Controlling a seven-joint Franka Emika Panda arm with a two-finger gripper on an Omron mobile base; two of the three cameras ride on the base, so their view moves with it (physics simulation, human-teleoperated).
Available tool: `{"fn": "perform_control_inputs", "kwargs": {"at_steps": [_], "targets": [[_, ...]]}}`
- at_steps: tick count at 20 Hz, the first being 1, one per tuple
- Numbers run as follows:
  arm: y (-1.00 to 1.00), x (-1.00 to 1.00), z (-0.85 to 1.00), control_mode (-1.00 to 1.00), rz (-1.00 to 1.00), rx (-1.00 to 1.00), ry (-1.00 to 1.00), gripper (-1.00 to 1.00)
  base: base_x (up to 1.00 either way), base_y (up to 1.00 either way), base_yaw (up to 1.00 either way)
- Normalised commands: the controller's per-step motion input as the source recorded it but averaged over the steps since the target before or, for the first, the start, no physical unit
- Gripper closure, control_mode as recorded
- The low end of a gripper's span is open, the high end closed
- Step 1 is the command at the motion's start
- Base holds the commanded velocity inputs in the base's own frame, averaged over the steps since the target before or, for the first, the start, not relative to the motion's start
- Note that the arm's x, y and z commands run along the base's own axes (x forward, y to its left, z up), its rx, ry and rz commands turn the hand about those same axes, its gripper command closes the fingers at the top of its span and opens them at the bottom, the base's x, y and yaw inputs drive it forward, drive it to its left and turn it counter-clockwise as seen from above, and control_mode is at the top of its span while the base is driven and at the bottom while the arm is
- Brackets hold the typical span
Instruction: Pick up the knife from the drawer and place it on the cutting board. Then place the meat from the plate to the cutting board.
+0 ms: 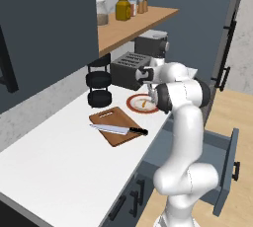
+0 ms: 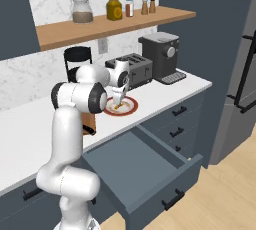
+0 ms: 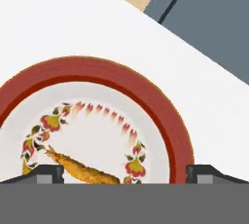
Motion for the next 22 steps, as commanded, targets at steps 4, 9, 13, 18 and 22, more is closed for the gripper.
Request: {"fn": "perform_control_inputs", "kwargs": {"at_steps": [4, 9, 13, 18, 22], "targets": [[0.00, 0.36, -0.07, -1.00, 0.54, -0.09, -0.06, -1.00, 0.00, 0.00, 0.00], [0.10, 0.07, -0.21, -1.00, 0.41, -0.02, 0.00, -1.00, 0.00, 0.00, 0.00], [0.18, 0.01, -0.34, -1.00, 0.36, 0.00, -0.05, -1.00, 0.00, 0.00, 0.00], [0.36, 0.03, -0.28, -1.00, 0.28, -0.01, -0.11, -1.00, 0.00, 0.00, 0.00], [0.32, 0.27, -0.27, -1.00, 0.15, -0.04, 0.00, -1.00, 0.00, 0.00, 0.00]]}}
